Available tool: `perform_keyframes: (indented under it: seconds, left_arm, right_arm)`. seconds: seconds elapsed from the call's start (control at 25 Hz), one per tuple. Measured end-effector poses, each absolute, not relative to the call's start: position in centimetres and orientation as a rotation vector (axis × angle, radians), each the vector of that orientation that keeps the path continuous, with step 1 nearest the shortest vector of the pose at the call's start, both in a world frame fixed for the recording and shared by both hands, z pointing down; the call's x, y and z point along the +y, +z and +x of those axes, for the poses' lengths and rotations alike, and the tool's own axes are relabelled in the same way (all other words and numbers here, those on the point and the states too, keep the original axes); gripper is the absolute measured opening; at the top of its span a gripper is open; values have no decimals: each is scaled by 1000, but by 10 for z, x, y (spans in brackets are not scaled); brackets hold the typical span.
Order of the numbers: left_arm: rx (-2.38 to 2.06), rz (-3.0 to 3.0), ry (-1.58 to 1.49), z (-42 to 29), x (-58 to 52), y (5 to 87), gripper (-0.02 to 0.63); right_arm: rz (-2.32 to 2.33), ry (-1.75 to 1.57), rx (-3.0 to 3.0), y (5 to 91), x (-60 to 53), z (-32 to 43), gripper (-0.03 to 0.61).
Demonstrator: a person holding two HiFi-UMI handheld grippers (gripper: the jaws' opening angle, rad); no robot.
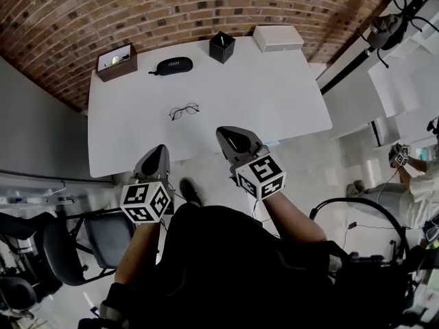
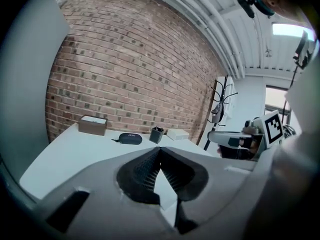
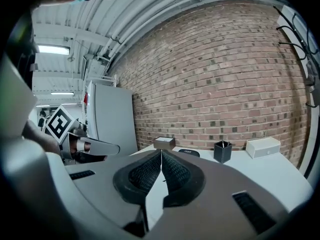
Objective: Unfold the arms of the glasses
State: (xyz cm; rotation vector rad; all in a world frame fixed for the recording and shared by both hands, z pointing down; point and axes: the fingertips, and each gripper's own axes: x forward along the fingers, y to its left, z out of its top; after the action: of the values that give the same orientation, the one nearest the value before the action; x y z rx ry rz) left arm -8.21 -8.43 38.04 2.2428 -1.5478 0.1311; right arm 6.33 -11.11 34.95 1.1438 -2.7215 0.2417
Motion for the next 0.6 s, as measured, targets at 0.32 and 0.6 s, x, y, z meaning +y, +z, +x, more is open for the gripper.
perform_keyframes:
  seconds: [0.32, 0.6]
  left_arm:
    - [-1497, 2198, 218, -102, -138, 408, 9]
    - [-1424, 2144, 290, -120, -178, 453, 9]
  right_arm:
    - [1170, 289, -2607, 376, -162, 43, 9]
    - [1193, 357, -2492, 419, -198, 27, 9]
